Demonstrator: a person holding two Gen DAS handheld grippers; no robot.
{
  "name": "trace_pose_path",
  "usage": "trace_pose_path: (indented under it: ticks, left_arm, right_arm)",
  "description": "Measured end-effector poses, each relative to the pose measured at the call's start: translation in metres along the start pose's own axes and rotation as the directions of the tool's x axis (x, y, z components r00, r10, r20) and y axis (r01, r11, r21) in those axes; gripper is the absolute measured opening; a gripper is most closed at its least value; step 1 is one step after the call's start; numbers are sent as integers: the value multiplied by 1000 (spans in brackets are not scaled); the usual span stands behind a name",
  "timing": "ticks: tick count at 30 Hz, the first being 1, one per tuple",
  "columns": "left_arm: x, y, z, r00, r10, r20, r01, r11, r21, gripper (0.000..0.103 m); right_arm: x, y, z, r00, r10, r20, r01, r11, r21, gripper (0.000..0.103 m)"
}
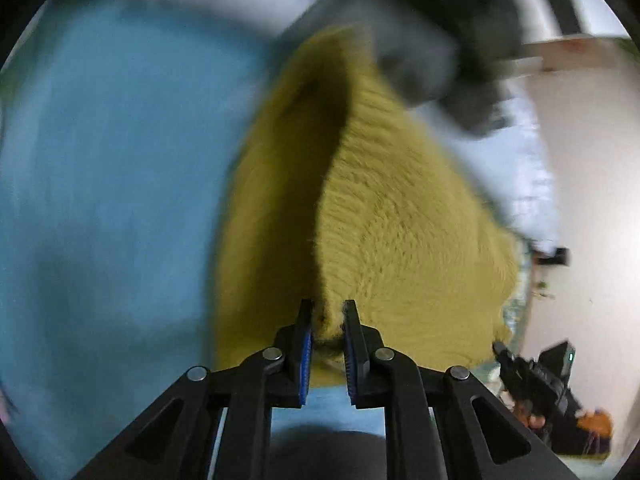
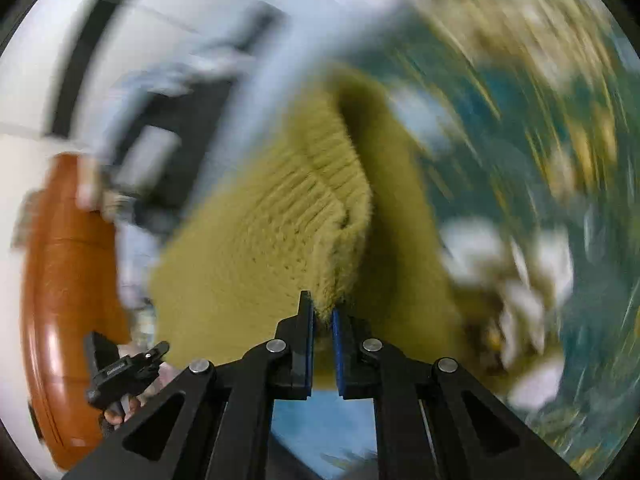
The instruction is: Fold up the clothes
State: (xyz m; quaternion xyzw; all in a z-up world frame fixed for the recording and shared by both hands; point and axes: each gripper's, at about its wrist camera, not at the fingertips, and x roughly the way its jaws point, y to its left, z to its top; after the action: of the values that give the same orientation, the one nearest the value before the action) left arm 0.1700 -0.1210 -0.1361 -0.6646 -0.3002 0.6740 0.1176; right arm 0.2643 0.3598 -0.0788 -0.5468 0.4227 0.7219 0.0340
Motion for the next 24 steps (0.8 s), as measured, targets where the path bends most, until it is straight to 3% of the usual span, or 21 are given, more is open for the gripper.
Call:
trace_pose_path:
  ticks: [4, 9, 12, 13, 15, 16, 18, 19, 20, 21, 22, 24]
  left_arm:
    - [12, 9, -9, 1000, 9, -7, -9, 1000, -15, 15]
    - [10, -5, -2, 997, 74, -6, -74, 997, 29, 17]
    - [3, -12, -2, 999, 53, -12, -52, 998, 23, 18]
    - [-3, -17, -2, 998, 59, -7, -59, 998, 37, 21]
    - [-16, -24, -2, 995, 97, 21, -98, 994, 55, 40]
    - [-23, -27, -2, 991, 124, 42, -126, 990, 58, 44]
    - [-31, -37, 2, 991, 113, 74, -115, 993, 20, 50]
    - [-35, -42, 4, 990, 107, 88, -107, 994, 5, 50]
    - [-31, -55, 5, 994, 82, 79, -84, 996, 28, 50]
    - [-27, -67, 6, 996, 57, 70, -61, 997, 51, 50]
    - [-22, -80, 7, 998, 35, 60, -39, 996, 75, 51]
    - [4, -120, -5, 999, 44, 22, -47, 987, 153, 54]
  right_arm:
    - [11, -35, -19, 1000, 27, -12, -26, 996, 88, 8]
    - [6, -23, -21, 1000, -18, -14, 18, 1000, 0, 8]
    - [6, -15, -16, 999, -45, -21, 45, 999, -25, 8]
    - [4, -13, -15, 999, -44, -21, 43, 998, -40, 9]
    - [-5, -11, -14, 997, -79, -10, 78, 994, -74, 9]
    - [-11, -12, -13, 994, -109, 7, 109, 990, -88, 9]
    - [-25, -16, -11, 991, -118, 61, 123, 988, -92, 10]
    - [-30, -19, -9, 990, -112, 88, 119, 989, -85, 23]
    - [-32, -22, -7, 989, -104, 102, 112, 991, -72, 49]
    - [-31, -25, -5, 989, -93, 112, 99, 994, -54, 61]
    - [-30, -28, -2, 990, -80, 118, 85, 996, -38, 68]
    - [-22, -31, 2, 993, -56, 102, 58, 998, -16, 68]
